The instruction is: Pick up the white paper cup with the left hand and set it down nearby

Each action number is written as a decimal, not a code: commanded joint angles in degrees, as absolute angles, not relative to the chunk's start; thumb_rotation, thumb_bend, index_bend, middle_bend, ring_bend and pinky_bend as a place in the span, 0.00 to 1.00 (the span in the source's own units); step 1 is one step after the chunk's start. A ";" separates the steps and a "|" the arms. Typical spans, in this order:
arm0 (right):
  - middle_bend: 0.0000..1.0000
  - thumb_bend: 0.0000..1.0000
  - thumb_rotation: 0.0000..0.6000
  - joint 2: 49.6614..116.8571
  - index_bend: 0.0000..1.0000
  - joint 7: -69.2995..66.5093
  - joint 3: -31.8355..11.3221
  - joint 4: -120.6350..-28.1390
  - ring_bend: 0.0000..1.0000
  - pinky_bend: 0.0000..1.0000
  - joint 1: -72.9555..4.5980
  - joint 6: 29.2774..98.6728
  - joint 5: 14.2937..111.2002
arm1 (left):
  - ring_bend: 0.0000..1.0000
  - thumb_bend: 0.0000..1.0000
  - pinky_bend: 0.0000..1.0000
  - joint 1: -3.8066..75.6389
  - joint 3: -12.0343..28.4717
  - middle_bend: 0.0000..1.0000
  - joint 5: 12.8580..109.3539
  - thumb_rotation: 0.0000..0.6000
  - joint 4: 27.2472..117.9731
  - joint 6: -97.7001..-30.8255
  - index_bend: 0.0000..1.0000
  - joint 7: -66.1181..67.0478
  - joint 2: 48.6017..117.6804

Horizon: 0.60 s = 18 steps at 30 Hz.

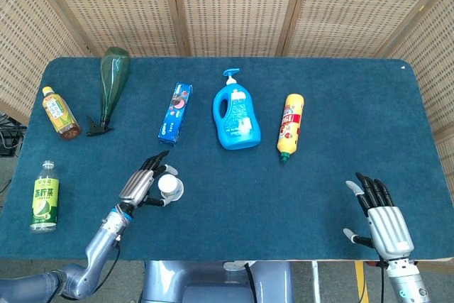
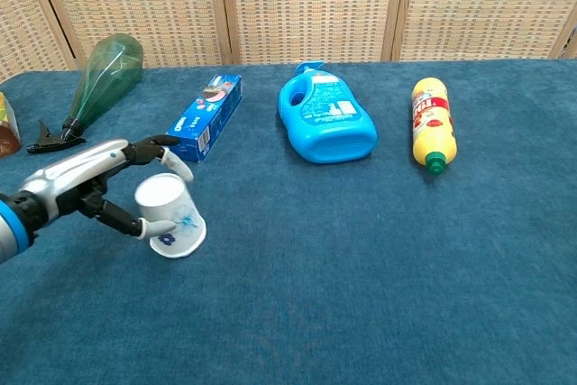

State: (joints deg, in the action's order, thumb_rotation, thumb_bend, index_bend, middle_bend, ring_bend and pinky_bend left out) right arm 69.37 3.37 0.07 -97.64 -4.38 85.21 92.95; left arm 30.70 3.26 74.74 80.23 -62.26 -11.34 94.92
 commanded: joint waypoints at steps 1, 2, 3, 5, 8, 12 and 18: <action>0.00 0.07 1.00 69.43 0.00 3.46 0.14 -97.65 0.00 0.10 -4.40 85.09 92.94 | 0.00 0.25 0.00 30.03 3.01 0.00 75.84 1.00 80.37 -63.18 0.25 -11.04 93.96; 0.00 0.07 1.00 69.45 0.00 3.51 0.19 -97.64 0.00 0.10 -4.40 85.04 92.97 | 0.00 0.25 0.00 29.90 2.96 0.00 76.09 1.00 80.50 -63.26 0.22 -11.14 93.69; 0.00 0.07 1.00 69.48 0.00 3.58 0.22 -97.61 0.00 0.10 -4.42 85.00 93.01 | 0.00 0.25 0.00 29.80 2.94 0.00 76.31 1.00 80.65 -63.28 0.19 -11.28 93.39; 0.00 0.07 1.00 69.59 0.00 3.77 0.28 -97.56 0.00 0.10 -4.41 85.02 93.14 | 0.00 0.25 0.00 29.58 3.04 0.00 76.84 1.00 81.03 -63.52 0.16 -11.63 92.70; 0.00 0.07 1.00 69.67 0.00 3.79 0.20 -97.45 0.00 0.10 -4.39 85.16 93.10 | 0.00 0.25 0.00 29.08 3.32 0.00 78.00 1.00 81.89 -64.72 0.12 -12.58 91.75; 0.00 0.07 1.00 69.69 0.00 3.82 0.14 -97.19 0.00 0.10 -4.42 85.20 93.12 | 0.00 0.25 0.00 27.80 4.00 0.00 81.09 1.00 83.50 -69.36 0.09 -13.35 90.05; 0.00 0.07 1.00 70.12 0.00 6.49 0.00 -95.96 0.00 0.04 -4.39 85.49 93.38 | 0.00 0.27 0.00 23.73 2.63 0.00 87.64 1.00 85.86 -80.47 0.04 -0.28 85.72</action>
State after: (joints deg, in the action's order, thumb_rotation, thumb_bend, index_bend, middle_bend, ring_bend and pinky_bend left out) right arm 69.92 5.13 0.08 -96.42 -4.47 85.38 93.44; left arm 26.48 3.69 83.91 83.98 -75.22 -9.42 88.77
